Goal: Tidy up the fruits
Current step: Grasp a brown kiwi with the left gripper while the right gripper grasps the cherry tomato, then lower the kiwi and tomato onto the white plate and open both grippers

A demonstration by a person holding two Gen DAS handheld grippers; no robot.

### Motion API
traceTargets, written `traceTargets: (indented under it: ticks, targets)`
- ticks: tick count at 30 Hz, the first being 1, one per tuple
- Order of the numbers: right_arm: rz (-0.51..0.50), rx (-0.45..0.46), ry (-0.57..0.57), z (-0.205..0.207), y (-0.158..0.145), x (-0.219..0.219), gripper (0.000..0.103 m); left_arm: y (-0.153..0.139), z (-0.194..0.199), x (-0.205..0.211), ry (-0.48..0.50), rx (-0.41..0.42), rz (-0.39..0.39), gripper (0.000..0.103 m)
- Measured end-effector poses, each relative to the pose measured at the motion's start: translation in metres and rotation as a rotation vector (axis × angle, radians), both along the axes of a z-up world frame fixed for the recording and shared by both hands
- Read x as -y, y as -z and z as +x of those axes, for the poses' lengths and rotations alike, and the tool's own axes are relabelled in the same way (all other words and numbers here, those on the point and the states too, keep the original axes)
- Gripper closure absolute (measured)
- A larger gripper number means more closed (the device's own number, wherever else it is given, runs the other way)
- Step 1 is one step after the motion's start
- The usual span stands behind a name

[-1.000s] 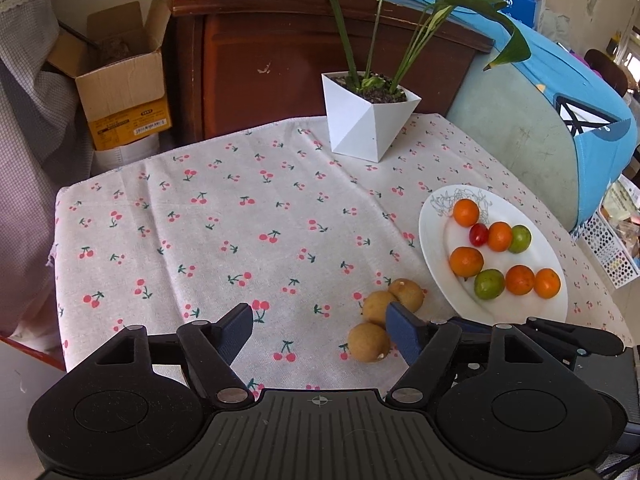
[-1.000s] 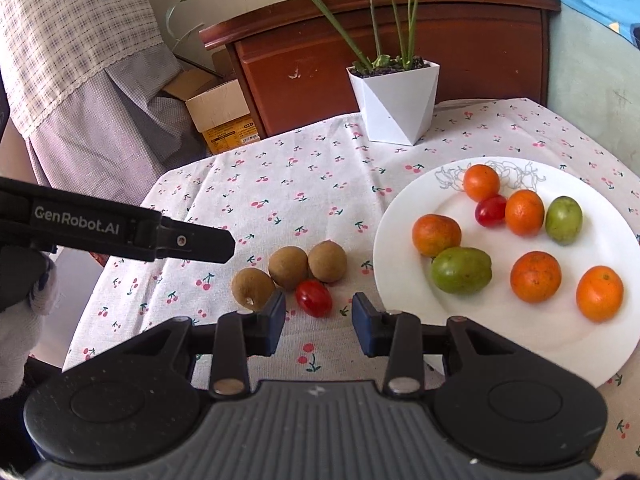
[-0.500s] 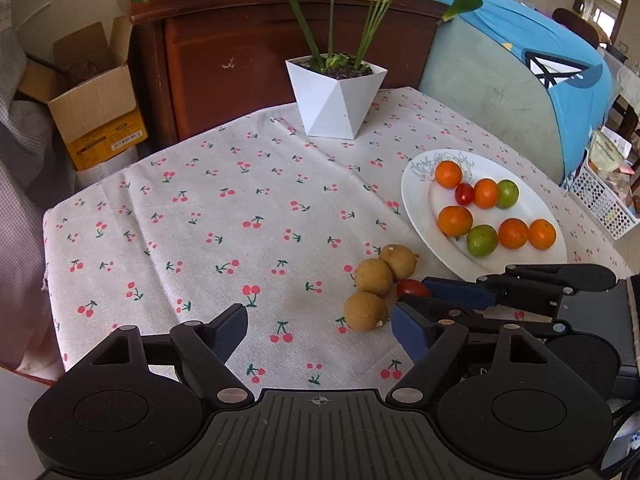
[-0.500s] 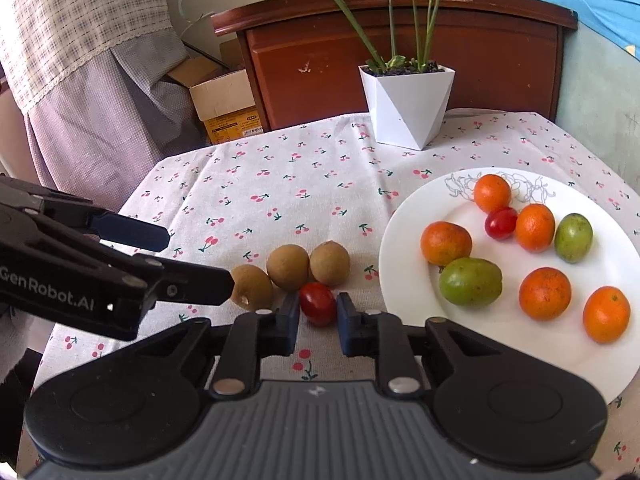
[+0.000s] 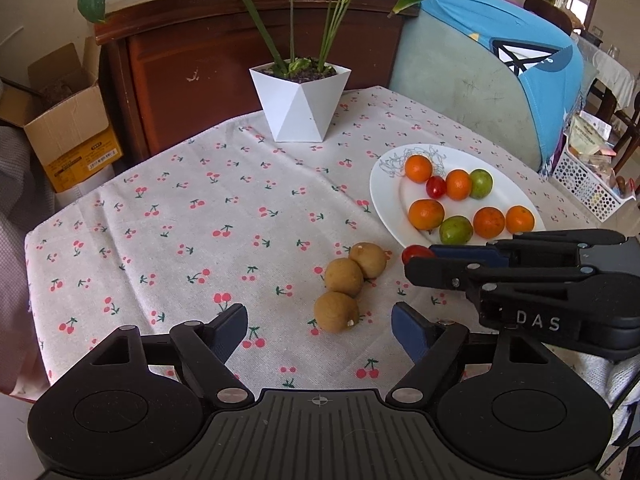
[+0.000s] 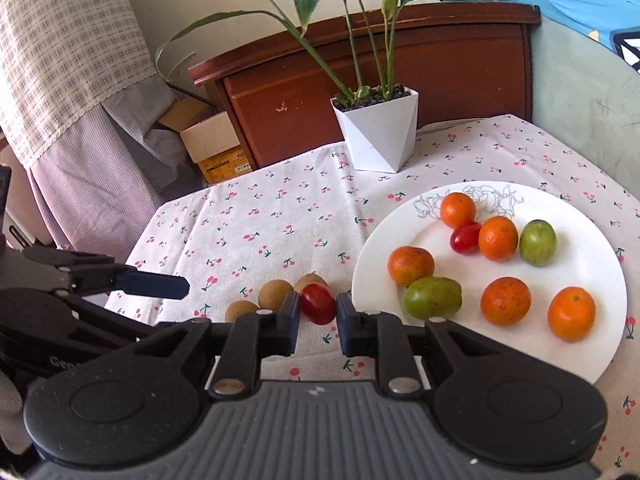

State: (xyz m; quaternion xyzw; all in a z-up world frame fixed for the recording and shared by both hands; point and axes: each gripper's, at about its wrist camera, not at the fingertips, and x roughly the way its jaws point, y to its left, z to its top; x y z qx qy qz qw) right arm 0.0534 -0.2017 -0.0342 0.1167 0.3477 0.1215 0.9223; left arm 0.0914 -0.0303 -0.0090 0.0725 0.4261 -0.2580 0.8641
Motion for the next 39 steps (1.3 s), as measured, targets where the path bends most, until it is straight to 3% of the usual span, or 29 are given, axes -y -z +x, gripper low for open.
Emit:
traceTargets:
  ticks: [5,10,17,21,28,39]
  targets:
    - [0.022,-0.008,0.031,0.000,-0.001,0.006,0.083,0.007,0.001,0.009,-0.012,0.000,0.006,0.029]
    - [0.025,-0.008,0.050,0.000,-0.003,0.010,0.083,0.013,0.004,0.013,-0.019,-0.004,0.013,0.049]
    - [0.061,-0.020,0.088,-0.001,-0.004,0.020,0.083,0.019,0.006,0.020,-0.010,-0.008,0.022,0.061]
    - [0.074,-0.027,0.102,-0.001,-0.004,0.025,0.083,0.021,0.004,0.023,0.003,0.011,0.039,0.077]
    - [0.097,-0.014,0.147,-0.003,-0.011,0.038,0.083,0.010,0.003,0.024,-0.001,0.036,0.015,0.077]
    - [0.163,0.087,0.308,-0.009,-0.042,0.090,0.083,-0.030,0.012,0.043,-0.018,0.097,-0.132,0.077]
